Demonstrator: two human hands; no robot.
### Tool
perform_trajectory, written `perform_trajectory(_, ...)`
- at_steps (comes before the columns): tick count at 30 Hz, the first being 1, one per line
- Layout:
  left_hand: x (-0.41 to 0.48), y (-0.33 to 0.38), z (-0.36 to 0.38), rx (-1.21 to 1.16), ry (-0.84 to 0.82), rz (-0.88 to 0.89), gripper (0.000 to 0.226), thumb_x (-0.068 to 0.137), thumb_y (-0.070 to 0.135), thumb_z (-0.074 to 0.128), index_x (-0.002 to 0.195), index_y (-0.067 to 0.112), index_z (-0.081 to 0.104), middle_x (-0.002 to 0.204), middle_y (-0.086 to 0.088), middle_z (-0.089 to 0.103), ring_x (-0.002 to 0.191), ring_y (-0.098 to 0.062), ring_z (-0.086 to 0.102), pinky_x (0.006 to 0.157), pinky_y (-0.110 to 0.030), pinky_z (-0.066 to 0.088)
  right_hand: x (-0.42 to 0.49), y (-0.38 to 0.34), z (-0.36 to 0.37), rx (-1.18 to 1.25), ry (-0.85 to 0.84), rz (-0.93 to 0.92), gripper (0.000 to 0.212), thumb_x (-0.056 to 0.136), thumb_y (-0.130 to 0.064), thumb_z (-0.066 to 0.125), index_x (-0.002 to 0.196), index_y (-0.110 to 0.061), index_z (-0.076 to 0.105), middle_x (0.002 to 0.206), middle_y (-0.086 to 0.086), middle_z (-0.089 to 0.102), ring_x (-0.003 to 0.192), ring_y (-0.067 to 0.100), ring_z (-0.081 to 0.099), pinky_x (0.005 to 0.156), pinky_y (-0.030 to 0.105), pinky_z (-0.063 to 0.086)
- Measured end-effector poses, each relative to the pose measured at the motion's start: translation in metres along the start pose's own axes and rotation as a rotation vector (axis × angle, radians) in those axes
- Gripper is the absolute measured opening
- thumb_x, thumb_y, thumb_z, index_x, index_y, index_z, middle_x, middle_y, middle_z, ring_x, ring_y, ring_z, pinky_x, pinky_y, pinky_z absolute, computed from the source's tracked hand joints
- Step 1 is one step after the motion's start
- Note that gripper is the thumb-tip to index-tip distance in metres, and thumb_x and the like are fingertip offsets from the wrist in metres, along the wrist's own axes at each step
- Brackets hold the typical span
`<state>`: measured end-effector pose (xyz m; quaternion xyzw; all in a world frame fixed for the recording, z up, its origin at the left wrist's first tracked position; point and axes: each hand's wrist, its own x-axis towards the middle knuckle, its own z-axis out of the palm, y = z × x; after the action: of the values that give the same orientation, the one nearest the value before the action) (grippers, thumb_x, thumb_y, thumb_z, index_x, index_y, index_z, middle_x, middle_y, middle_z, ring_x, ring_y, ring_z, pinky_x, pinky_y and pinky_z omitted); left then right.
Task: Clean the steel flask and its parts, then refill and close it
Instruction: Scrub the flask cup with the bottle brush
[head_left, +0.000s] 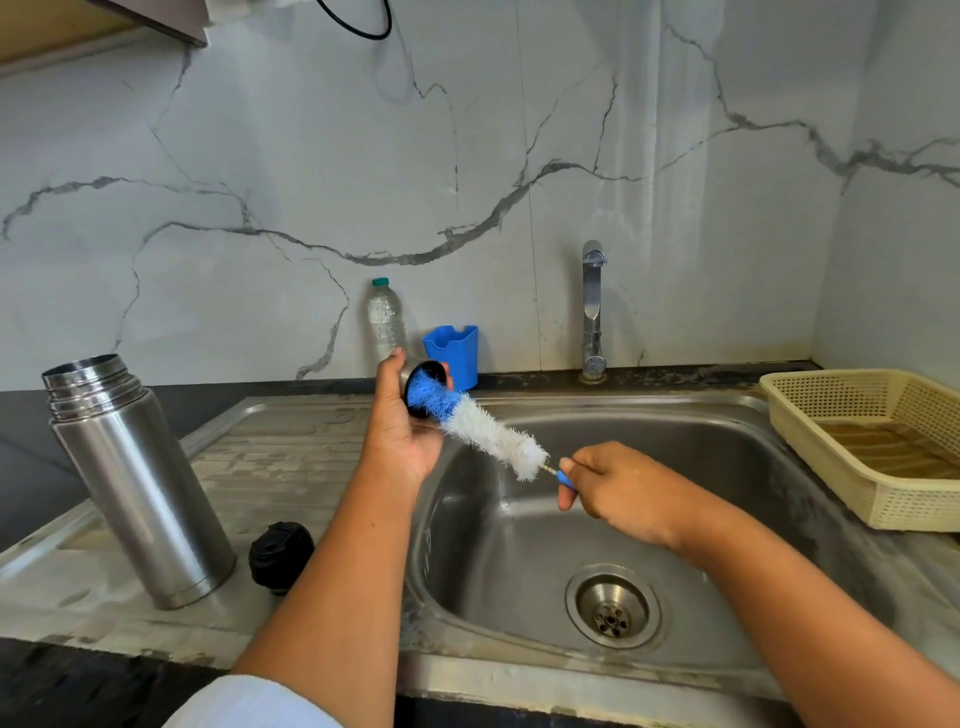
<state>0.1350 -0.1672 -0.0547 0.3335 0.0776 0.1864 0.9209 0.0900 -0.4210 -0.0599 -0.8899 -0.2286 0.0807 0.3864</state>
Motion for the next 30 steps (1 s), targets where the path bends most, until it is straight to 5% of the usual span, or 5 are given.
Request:
perform_trajectory(4, 0.002, 0.007, 0.000, -0.043, 0.072, 0.059, 0.046, 0.084, 0.033, 0.080, 0.118, 0.010, 0.062, 0.094, -0.012, 0.072, 0.075, -0.021, 0.072, 0.073, -0.036, 0.062, 0.000, 0.006, -0.007, 0.072, -0.002, 0.007, 0.044, 0.108, -0.040, 0.039, 0.085, -0.021, 0.071, 0.060, -0.004, 0.045, 0.053, 0.009, 0.037, 0.060, 0.030, 0.035)
perform_trajectory(7, 0.000, 0.001, 0.000, 0.053, 0.003, 0.057, 0.030, 0.086, 0.032, 0.078, 0.105, 0.015, 0.063, 0.092, -0.011, 0.071, 0.074, -0.020, 0.071, 0.079, -0.036, 0.061, -0.001, 0.006, -0.006, 0.108, -0.035, 0.028, 0.043, 0.108, -0.040, 0.039, 0.089, -0.018, 0.071, 0.060, -0.004, 0.043, 0.050, 0.008, 0.034, 0.052, 0.026, 0.032)
perform_trajectory(16, -0.003, -0.004, 0.007, 0.064, -0.017, 0.013, 0.031, 0.090, 0.033, 0.075, 0.109, 0.012, 0.062, 0.086, -0.011, 0.072, 0.069, -0.020, 0.070, 0.064, -0.033, 0.061, -0.002, 0.005, -0.007, 0.282, -0.087, 0.094, 0.042, 0.109, -0.038, 0.040, 0.097, -0.011, 0.069, 0.060, -0.005, 0.041, 0.048, 0.008, 0.027, 0.045, 0.023, 0.021)
perform_trajectory(21, 0.006, 0.001, 0.005, 0.079, 0.087, 0.061, 0.047, 0.088, 0.034, 0.079, 0.123, 0.008, 0.063, 0.104, -0.013, 0.075, 0.088, -0.024, 0.076, 0.079, -0.044, 0.064, 0.004, 0.011, -0.014, -0.004, 0.068, -0.016, 0.038, 0.106, -0.041, 0.045, 0.087, -0.021, 0.071, 0.067, 0.000, 0.054, 0.055, 0.010, 0.044, 0.057, 0.025, 0.038)
perform_trajectory(30, 0.001, -0.008, 0.006, 0.131, 0.121, -0.065, 0.056, 0.088, 0.046, 0.077, 0.130, 0.013, 0.059, 0.118, -0.018, 0.071, 0.100, -0.032, 0.074, 0.070, -0.044, 0.064, 0.011, 0.021, -0.015, -0.235, 0.257, 0.010, 0.017, 0.101, -0.034, 0.060, 0.103, -0.025, 0.075, 0.083, -0.002, 0.070, 0.074, 0.019, 0.066, 0.069, 0.034, 0.058)
